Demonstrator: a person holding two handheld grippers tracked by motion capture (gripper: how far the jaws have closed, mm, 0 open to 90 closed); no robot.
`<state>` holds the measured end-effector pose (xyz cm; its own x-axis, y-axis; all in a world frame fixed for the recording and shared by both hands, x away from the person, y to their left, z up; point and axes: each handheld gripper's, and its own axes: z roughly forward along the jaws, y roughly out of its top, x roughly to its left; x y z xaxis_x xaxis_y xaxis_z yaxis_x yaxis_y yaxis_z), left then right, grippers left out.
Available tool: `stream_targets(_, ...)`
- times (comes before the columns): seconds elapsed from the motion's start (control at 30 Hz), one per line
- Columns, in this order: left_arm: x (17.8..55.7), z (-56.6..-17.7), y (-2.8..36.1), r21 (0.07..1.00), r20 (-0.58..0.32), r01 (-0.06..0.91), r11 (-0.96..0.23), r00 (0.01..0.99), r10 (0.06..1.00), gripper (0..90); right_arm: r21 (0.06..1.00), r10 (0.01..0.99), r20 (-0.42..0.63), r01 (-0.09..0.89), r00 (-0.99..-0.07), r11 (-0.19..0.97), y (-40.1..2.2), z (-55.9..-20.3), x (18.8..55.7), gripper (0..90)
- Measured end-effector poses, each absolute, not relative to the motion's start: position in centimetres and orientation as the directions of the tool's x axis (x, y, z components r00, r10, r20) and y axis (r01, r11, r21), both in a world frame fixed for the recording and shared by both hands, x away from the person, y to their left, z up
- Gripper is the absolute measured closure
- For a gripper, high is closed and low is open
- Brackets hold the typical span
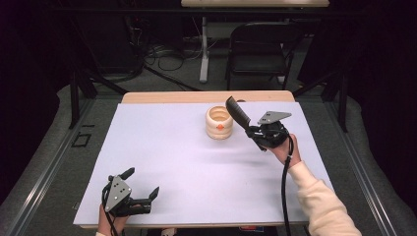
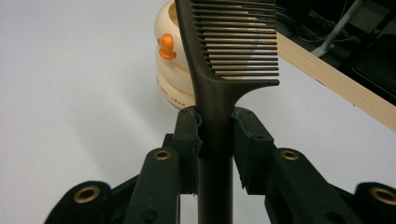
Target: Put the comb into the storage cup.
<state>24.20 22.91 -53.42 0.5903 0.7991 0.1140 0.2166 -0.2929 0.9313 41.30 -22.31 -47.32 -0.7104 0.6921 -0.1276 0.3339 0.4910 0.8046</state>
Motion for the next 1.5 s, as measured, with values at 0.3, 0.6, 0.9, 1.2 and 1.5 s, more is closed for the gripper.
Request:
stream_targets(0.3,24.2,-53.4,22.9,0.932,0.113,0.217,-0.29,0.588,0.801,0.0,0.816,0.69,-0.125,0.321,-0.713,0.48,-22.0,-47.3,41.3,72.5)
stream_targets(0.6,24.2,-53.4,22.9,0.933,0.113,0.214,-0.288,0.586,0.802,0.0,0.831,0.695,-0.124,0.308,-0.708,0.463,-21.6,-47.0,41.5,72.5)
stream_targets(0.9,24.2,-53.4,23.0,0.933,0.115,0.214,-0.288,0.582,0.805,0.0,0.842,0.687,-0.127,0.288,-0.716,0.456,-21.0,-46.8,41.8,72.5)
stream_targets(1.2,24.1,-53.3,23.1,0.936,0.117,0.207,-0.286,0.583,0.804,0.0,0.864,0.679,-0.114,0.265,-0.726,0.429,-19.9,-45.7,42.2,72.5)
stream_targets(1.5,24.1,-53.4,23.1,0.939,0.114,0.204,-0.278,0.578,0.808,0.0,0.885,0.686,-0.085,0.262,-0.723,0.386,-19.4,-45.4,43.0,72.5)
